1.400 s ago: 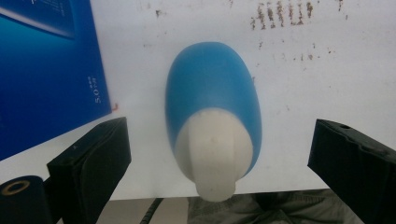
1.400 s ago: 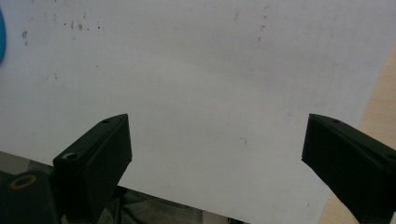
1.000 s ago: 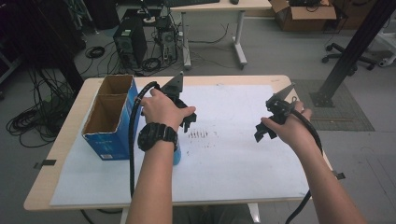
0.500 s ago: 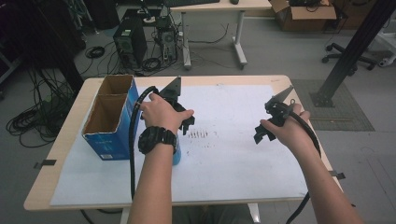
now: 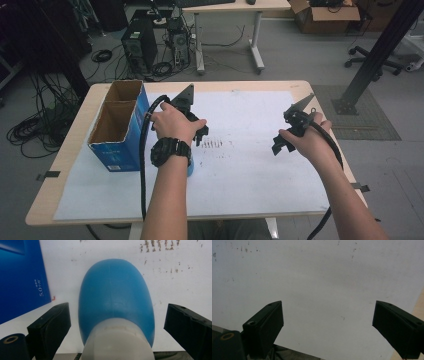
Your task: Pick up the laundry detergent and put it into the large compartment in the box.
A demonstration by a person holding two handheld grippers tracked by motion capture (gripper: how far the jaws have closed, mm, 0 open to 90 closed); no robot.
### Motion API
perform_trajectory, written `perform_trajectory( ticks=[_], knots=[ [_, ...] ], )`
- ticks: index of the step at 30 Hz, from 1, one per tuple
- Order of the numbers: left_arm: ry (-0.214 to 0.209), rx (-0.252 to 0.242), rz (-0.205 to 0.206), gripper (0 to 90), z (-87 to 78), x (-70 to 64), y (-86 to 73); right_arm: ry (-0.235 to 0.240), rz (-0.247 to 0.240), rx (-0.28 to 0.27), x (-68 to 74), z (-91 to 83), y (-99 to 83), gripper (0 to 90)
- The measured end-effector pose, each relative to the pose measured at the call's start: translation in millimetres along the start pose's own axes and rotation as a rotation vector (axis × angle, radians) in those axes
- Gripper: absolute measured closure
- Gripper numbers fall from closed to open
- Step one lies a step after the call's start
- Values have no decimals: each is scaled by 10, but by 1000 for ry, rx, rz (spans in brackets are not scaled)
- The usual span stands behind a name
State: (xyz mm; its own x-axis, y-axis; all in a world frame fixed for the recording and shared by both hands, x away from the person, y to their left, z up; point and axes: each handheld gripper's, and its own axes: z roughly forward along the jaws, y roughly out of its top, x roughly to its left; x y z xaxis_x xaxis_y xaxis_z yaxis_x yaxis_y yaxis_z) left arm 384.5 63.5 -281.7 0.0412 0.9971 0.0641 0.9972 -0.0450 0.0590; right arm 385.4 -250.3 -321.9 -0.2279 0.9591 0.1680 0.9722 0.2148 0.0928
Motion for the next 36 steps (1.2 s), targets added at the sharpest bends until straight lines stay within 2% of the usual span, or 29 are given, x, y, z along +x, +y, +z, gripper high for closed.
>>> perform_trajectory(
  ticks=[8, 12, 19, 22, 36],
  knots=[
    [-1, 0, 6, 80, 19, -14, 4, 3, -3, 3, -10, 20, -7, 105],
    [26, -3, 3, 84, 23, -1, 5, 5, 0, 5, -18, 28, -8, 105],
    [30, 1, 3, 124, 24, -2, 14, 6, -4, 6, -22, 46, -4, 106],
    [47, -6, 4, 129, 24, -5, 18, 8, -2, 12, -20, 57, -6, 107],
    [42, -8, 5, 191, 13, 8, 31, 9, 2, 13, -22, 67, -9, 111]
  ],
)
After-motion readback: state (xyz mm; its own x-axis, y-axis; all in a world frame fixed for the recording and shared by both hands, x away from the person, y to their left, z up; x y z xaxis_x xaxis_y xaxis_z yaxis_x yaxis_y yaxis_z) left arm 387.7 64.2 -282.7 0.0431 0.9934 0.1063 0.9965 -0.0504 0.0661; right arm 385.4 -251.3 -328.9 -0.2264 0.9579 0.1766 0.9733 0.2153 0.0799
